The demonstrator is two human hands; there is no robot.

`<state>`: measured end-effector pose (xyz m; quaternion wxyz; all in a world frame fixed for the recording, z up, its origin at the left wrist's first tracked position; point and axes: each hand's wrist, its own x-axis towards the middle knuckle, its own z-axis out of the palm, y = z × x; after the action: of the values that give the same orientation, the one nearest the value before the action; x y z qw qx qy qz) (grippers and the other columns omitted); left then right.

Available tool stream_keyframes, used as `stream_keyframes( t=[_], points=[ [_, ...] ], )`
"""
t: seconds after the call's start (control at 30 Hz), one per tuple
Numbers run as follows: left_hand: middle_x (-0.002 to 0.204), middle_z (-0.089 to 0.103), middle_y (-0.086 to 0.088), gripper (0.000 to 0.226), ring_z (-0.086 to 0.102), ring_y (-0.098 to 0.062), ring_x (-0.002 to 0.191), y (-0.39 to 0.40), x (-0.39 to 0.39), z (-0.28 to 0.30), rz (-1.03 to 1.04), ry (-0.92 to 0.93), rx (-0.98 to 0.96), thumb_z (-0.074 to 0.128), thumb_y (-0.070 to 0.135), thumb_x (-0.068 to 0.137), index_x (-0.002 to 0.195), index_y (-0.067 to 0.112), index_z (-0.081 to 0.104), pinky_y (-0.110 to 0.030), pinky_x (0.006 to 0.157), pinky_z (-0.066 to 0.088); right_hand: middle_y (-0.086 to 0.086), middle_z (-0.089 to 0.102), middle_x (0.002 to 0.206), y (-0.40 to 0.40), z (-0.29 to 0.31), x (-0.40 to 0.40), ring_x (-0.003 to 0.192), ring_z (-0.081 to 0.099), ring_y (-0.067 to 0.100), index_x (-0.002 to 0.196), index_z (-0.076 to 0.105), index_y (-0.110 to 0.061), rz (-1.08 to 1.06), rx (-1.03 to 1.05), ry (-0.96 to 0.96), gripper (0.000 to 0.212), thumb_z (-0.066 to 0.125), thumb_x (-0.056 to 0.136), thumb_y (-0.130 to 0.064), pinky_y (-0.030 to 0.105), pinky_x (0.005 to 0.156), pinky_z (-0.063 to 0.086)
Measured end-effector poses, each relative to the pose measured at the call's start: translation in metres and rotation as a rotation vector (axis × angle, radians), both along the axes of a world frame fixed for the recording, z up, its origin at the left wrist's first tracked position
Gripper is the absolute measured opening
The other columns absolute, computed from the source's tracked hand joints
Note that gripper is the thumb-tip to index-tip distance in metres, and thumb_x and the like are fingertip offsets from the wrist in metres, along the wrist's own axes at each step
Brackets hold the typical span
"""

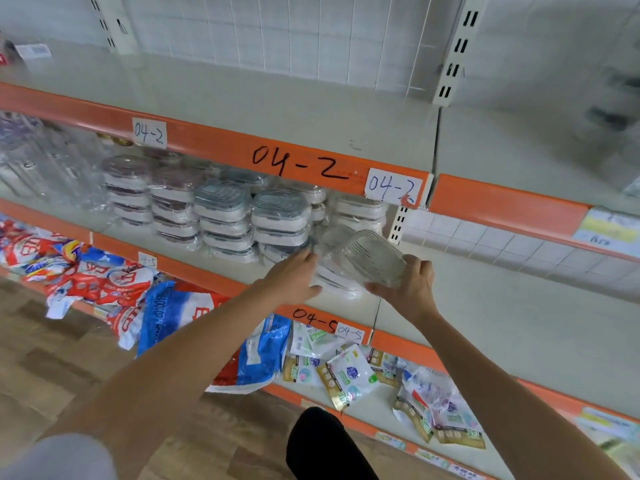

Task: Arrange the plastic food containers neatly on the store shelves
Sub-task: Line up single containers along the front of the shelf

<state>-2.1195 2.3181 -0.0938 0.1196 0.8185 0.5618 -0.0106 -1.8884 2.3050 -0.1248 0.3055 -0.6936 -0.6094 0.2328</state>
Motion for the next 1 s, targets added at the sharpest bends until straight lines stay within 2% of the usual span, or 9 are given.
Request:
stream_keyframes(
  t=[0.1, 0.2, 0.33, 0.47, 0.57, 0.67, 0.77, 0.87, 1.0],
  points=[
    [0.152, 0.021, -0.016, 0.074, 0.022, -0.030, 0.141, 0.021, 0.019, -0.002, -0.034, -0.011, 0.022, 0.057, 0.034, 0.092, 0.146, 0.001, 0.019, -0.040, 0.114, 0.025, 0.015, 0.038, 0.124, -0.024, -0.012, 0.027, 0.116, 0.032, 0.026, 0.130, 0.039, -0.003, -0.001, -0.035, -0.063, 0.091, 0.085, 0.062, -0.041, 0.034, 0.096, 0.034],
    [0.159, -0.004, -0.013, 0.093, 0.000, -0.026, 0.146, 0.041, 0.038, -0.009, -0.117, 0.082, 0.015, 0.058, 0.039, 0.090, 0.150, 0.001, -0.002, -0.040, 0.119, 0.007, 0.014, 0.039, 0.123, -0.040, -0.021, 0.045, 0.115, 0.037, 0.026, 0.128, 0.038, -0.001, -0.053, -0.084, -0.031, 0.091, 0.085, 0.061, -0.041, 0.037, 0.095, 0.040],
    [0.158, -0.019, -0.006, 0.095, -0.011, -0.020, 0.146, 0.062, 0.058, -0.013, -0.231, 0.165, -0.062, 0.056, 0.022, 0.086, 0.149, 0.009, -0.014, -0.033, 0.114, -0.007, 0.009, 0.043, 0.119, -0.053, -0.036, 0.061, 0.108, 0.044, 0.023, 0.128, 0.039, -0.004, -0.091, -0.148, -0.034, 0.089, 0.082, 0.063, -0.047, 0.031, 0.083, 0.043],
    [0.155, -0.027, -0.007, 0.096, -0.020, -0.019, 0.144, 0.084, 0.063, -0.012, -0.279, 0.254, -0.104, 0.054, 0.016, 0.087, 0.147, 0.009, -0.020, -0.034, 0.113, -0.012, 0.004, 0.045, 0.107, -0.062, -0.051, 0.069, 0.094, 0.045, 0.018, 0.118, 0.044, -0.007, -0.142, -0.172, -0.009, 0.082, 0.082, 0.060, -0.050, 0.023, 0.071, 0.037],
    [0.157, -0.022, -0.010, 0.095, -0.016, -0.022, 0.145, 0.087, 0.064, -0.012, -0.297, 0.302, -0.059, 0.053, 0.007, 0.086, 0.148, 0.007, -0.018, -0.036, 0.115, -0.010, 0.002, 0.043, 0.102, -0.068, -0.057, 0.070, 0.093, 0.043, 0.019, 0.116, 0.045, -0.003, -0.161, -0.169, -0.017, 0.079, 0.085, 0.060, -0.043, 0.022, 0.070, 0.035],
    [0.158, -0.005, -0.015, 0.092, -0.001, -0.027, 0.146, 0.083, 0.062, -0.012, -0.357, 0.336, 0.055, 0.058, 0.006, 0.084, 0.150, 0.002, -0.007, -0.038, 0.120, -0.001, 0.003, 0.042, 0.102, -0.069, -0.057, 0.067, 0.095, 0.043, 0.020, 0.116, 0.045, -0.002, -0.160, -0.184, -0.010, 0.078, 0.085, 0.062, -0.041, 0.025, 0.074, 0.035],
    [0.153, 0.012, -0.018, 0.092, 0.014, -0.031, 0.142, 0.076, 0.054, -0.010, -0.431, 0.403, 0.174, 0.066, 0.025, 0.085, 0.148, 0.000, 0.004, -0.039, 0.120, 0.007, 0.003, 0.041, 0.104, -0.067, -0.049, 0.062, 0.097, 0.043, 0.020, 0.116, 0.044, -0.004, -0.141, -0.191, -0.006, 0.078, 0.084, 0.062, -0.043, 0.026, 0.075, 0.036],
    [0.150, 0.016, -0.019, 0.104, 0.018, -0.031, 0.139, 0.059, 0.044, -0.007, -0.469, 0.441, 0.206, 0.070, 0.043, 0.078, 0.147, -0.003, 0.006, -0.037, 0.119, 0.008, 0.003, 0.041, 0.104, -0.070, -0.039, 0.057, 0.100, 0.044, 0.022, 0.117, 0.043, -0.003, -0.139, -0.204, -0.003, 0.079, 0.084, 0.062, -0.044, 0.027, 0.076, 0.038],
    [0.143, 0.025, -0.016, 0.094, 0.026, -0.028, 0.132, 0.027, 0.024, 0.000, -0.445, 0.366, 0.169, 0.070, 0.042, 0.080, 0.143, -0.003, 0.016, -0.033, 0.116, 0.018, 0.004, 0.041, 0.105, -0.087, -0.017, 0.046, 0.102, 0.044, 0.023, 0.118, 0.043, -0.002, -0.116, -0.220, -0.021, 0.081, 0.083, 0.062, -0.044, 0.027, 0.077, 0.038]
  ],
)
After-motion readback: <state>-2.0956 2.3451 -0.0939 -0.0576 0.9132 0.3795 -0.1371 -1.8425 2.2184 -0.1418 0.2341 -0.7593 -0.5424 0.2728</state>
